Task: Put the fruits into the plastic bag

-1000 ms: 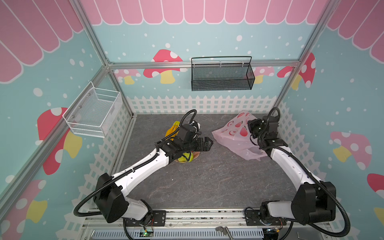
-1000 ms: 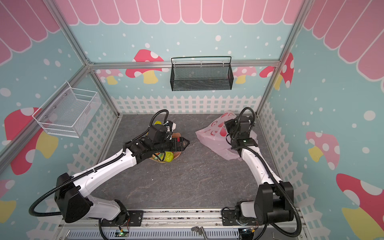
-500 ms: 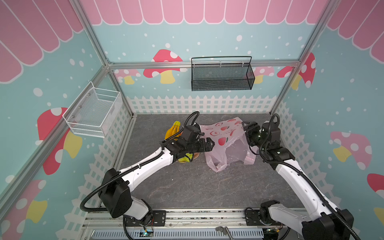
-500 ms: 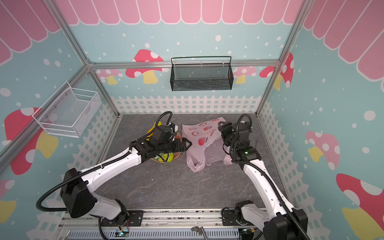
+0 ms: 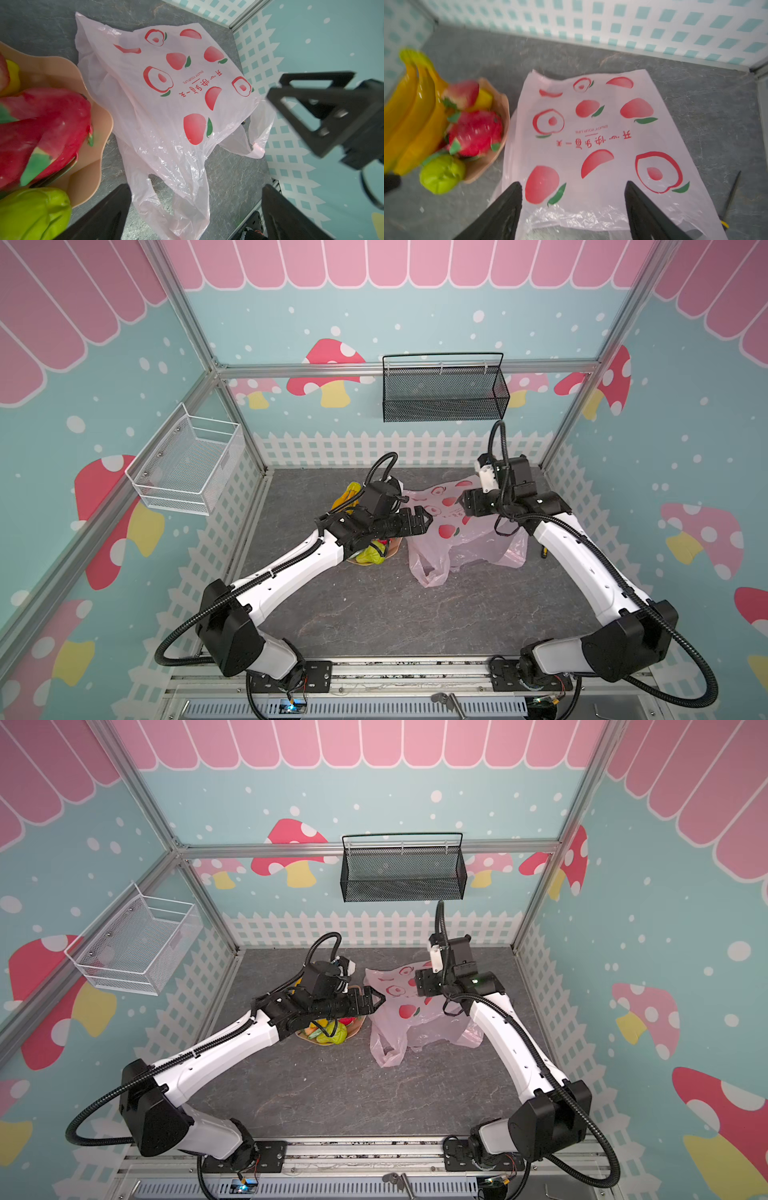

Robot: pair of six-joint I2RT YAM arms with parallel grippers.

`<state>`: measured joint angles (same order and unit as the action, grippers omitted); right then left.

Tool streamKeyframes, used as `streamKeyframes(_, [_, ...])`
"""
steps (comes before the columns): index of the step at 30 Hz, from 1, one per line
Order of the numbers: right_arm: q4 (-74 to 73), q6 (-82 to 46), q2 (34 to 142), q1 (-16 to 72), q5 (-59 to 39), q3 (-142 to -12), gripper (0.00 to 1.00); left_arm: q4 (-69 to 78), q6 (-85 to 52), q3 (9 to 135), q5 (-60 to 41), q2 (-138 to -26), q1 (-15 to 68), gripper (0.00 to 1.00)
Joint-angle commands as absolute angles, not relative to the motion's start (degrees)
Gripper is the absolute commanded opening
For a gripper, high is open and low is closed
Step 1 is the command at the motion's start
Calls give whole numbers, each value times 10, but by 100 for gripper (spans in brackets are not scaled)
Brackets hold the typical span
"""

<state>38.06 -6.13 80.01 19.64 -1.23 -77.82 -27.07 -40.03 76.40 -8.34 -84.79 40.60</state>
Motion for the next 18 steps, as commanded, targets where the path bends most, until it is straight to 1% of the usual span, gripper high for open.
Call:
streamKeyframes(1, [415, 179, 774, 219, 18, -742, 79, -296, -384, 785, -69, -817, 390, 98])
streamKeyframes(4, [419, 265, 772, 221, 67, -711, 80, -298, -371, 785, -67, -802, 374, 98])
streamKeyframes(6, [431, 331, 780, 224, 71, -693, 80, -299, -362, 785, -67, -797, 363, 99])
streamKeyframes(9, [408, 383, 785, 228, 98, -666, 80, -304, -350, 790, -75, -797, 349, 99])
streamKeyframes(14, [338, 436, 767, 234, 58, -625, 80, -308, -337, 792, -74, -795, 341, 99])
streamKeyframes(18, [314, 459, 764, 244, 44, -601, 80, -308, -336, 786, -73, -792, 340, 99])
